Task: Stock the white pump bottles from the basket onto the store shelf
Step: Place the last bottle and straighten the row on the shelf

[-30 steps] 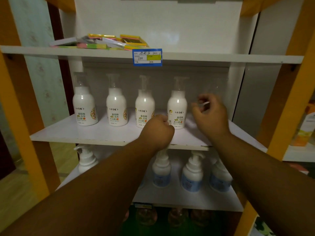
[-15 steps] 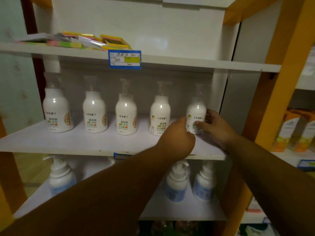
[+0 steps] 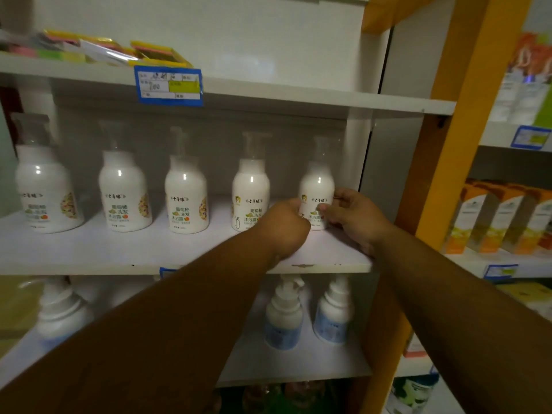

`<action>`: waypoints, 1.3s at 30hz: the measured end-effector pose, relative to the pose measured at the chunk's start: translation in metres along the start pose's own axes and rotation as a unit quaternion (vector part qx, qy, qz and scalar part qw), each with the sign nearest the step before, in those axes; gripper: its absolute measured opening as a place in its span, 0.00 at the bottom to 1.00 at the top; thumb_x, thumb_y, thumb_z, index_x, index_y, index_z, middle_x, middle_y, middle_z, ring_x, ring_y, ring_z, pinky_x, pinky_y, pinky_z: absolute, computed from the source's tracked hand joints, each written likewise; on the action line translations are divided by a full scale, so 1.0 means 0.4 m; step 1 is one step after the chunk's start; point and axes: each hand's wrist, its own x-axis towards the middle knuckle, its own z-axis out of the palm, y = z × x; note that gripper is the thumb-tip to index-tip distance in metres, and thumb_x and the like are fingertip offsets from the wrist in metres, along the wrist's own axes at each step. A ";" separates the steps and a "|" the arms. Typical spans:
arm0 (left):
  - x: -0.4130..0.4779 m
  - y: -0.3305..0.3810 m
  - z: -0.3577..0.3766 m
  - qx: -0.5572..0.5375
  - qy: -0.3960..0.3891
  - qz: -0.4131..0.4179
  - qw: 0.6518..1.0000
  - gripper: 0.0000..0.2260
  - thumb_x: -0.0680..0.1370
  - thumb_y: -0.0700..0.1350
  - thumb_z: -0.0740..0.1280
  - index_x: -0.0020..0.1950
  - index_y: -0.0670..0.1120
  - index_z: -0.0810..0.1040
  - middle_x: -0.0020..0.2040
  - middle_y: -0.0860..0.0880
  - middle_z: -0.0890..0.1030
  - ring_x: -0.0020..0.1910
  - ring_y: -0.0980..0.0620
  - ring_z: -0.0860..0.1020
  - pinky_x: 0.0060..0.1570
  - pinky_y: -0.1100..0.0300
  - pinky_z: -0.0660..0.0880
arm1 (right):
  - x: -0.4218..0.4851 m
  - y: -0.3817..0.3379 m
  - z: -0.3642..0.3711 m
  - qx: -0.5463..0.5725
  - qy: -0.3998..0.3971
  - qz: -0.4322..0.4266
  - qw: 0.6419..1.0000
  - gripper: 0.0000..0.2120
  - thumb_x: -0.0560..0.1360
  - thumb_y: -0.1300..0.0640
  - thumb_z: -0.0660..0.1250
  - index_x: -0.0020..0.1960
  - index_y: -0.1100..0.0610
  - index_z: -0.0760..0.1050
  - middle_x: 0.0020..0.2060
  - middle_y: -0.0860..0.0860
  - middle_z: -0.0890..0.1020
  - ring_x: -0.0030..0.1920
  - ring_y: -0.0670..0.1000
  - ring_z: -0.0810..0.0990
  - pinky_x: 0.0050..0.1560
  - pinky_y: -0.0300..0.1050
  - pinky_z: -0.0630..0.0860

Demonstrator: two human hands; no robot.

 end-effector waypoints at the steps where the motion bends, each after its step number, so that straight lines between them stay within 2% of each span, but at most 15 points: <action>1: 0.002 -0.005 -0.001 -0.017 0.011 0.003 1.000 0.17 0.76 0.42 0.62 0.62 0.52 0.80 0.51 0.50 0.86 0.48 0.47 0.84 0.54 0.45 0.81 | -0.003 -0.001 -0.001 0.011 -0.002 0.003 1.000 0.17 0.76 0.64 0.71 0.65 0.60 0.76 0.53 0.55 0.87 0.52 0.53 0.87 0.53 0.48 0.83; 5: 0.002 -0.012 -0.007 -0.047 0.047 0.004 0.998 0.17 0.75 0.39 0.61 0.59 0.47 0.83 0.49 0.46 0.86 0.47 0.44 0.83 0.50 0.52 0.79 | -0.005 -0.002 -0.004 0.035 -0.003 0.015 0.999 0.19 0.74 0.65 0.73 0.64 0.60 0.75 0.51 0.55 0.87 0.50 0.54 0.87 0.50 0.49 0.83; 9: 0.004 -0.017 -0.006 -0.082 0.091 0.006 0.992 0.16 0.70 0.39 0.63 0.52 0.45 0.86 0.45 0.43 0.86 0.45 0.40 0.82 0.53 0.50 0.78 | -0.001 -0.001 -0.004 0.036 0.004 0.019 0.999 0.21 0.72 0.64 0.75 0.64 0.60 0.75 0.50 0.55 0.87 0.49 0.54 0.88 0.52 0.53 0.83; 12: 0.011 -0.020 -0.003 -0.041 0.093 0.011 0.995 0.15 0.72 0.38 0.63 0.56 0.40 0.83 0.50 0.39 0.85 0.51 0.39 0.83 0.56 0.45 0.79 | 0.005 0.003 -0.005 0.037 0.001 0.021 0.999 0.22 0.72 0.64 0.76 0.63 0.60 0.75 0.51 0.56 0.87 0.50 0.56 0.88 0.56 0.58 0.82; 16: 0.022 -0.031 0.001 -0.036 0.097 0.013 0.995 0.15 0.73 0.37 0.65 0.58 0.40 0.83 0.52 0.40 0.85 0.52 0.40 0.83 0.59 0.44 0.78 | 0.010 0.006 -0.006 0.041 -0.004 0.023 0.999 0.23 0.71 0.64 0.76 0.65 0.59 0.74 0.52 0.56 0.87 0.51 0.57 0.87 0.58 0.60 0.80; 19: 0.021 -0.028 0.003 -0.048 0.104 0.004 0.993 0.15 0.74 0.37 0.64 0.57 0.42 0.83 0.52 0.41 0.85 0.52 0.39 0.83 0.59 0.43 0.78 | 0.009 0.007 -0.003 0.043 -0.002 0.022 0.999 0.24 0.71 0.64 0.76 0.65 0.60 0.74 0.53 0.57 0.86 0.51 0.57 0.87 0.58 0.60 0.81; 31: 0.005 -0.018 0.007 -0.034 0.122 0.015 0.992 0.15 0.74 0.44 0.63 0.55 0.43 0.84 0.48 0.41 0.86 0.50 0.37 0.83 0.57 0.45 0.79 | 0.000 0.001 0.002 0.030 0.012 0.016 0.999 0.22 0.72 0.64 0.75 0.64 0.60 0.74 0.51 0.55 0.87 0.50 0.55 0.88 0.56 0.56 0.82; 36: -0.011 -0.003 0.002 -0.016 0.123 0.019 0.992 0.13 0.76 0.42 0.63 0.54 0.44 0.85 0.48 0.43 0.86 0.49 0.40 0.83 0.55 0.48 0.80 | -0.001 -0.001 0.006 0.026 0.018 0.014 0.999 0.22 0.72 0.65 0.75 0.64 0.61 0.74 0.51 0.56 0.87 0.50 0.55 0.87 0.56 0.56 0.82; 39: -0.020 0.006 0.002 0.003 0.121 0.021 0.992 0.13 0.77 0.40 0.62 0.55 0.44 0.85 0.48 0.44 0.86 0.48 0.44 0.83 0.54 0.52 0.79 | -0.004 -0.006 0.012 0.026 0.021 0.012 0.999 0.23 0.73 0.65 0.74 0.66 0.61 0.73 0.52 0.56 0.86 0.50 0.55 0.87 0.53 0.52 0.83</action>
